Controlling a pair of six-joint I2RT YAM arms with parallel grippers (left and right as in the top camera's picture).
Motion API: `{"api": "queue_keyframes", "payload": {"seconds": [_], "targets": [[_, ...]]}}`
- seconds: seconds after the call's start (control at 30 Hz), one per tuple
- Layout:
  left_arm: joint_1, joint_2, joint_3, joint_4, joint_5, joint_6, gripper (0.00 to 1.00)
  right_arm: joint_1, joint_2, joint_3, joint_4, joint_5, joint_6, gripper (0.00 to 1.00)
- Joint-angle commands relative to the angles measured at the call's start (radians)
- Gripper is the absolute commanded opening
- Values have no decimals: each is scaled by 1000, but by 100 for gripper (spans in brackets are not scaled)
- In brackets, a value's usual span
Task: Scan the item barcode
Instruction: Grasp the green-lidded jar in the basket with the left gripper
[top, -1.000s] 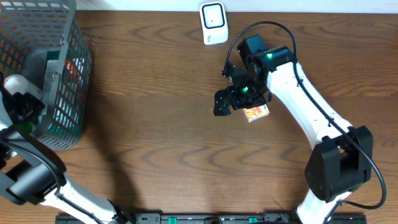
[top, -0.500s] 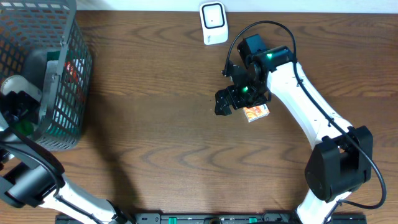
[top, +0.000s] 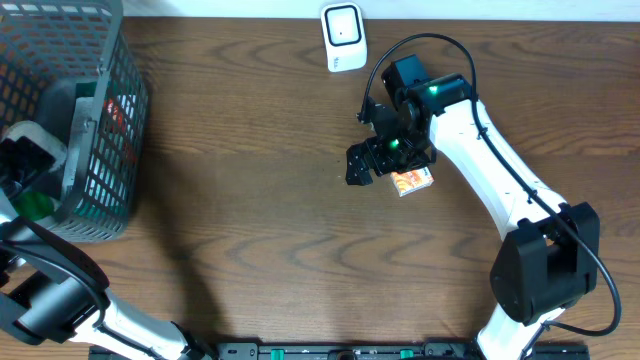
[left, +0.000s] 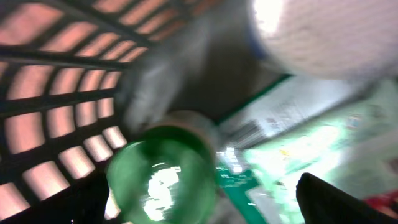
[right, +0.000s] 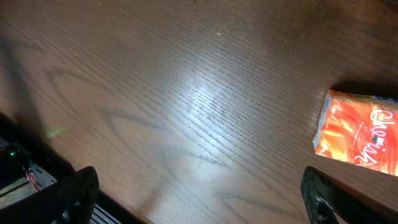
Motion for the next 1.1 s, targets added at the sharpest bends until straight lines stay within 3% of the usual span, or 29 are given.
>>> {"api": "queue_keyframes", "payload": {"seconds": [0.0,0.33,0.53,0.7,0.8,0.9,1.07], "targets": [[0,-5,-37,-3,-108,-4,97,3,-25,-7,2,-1,10,99],[8,75,-84,3,-103,-5,96,3,-25,-7,2,-1,10,99],[8,68,-80,0,68,0,86,3,-25,-7,11,-1,10,99],[8,66,-80,-2,85,0,76,3,-25,-7,10,-1,11,99],[8,52,-73,-1,85,-1,68,3,-25,-7,10,-1,11,99],[8,23,-35,-5,85,-1,50,3,-25,-7,11,-1,11,99],[8,-61,14,-3,85,-1,49,3,-25,-7,11,-2,14,99]]}}
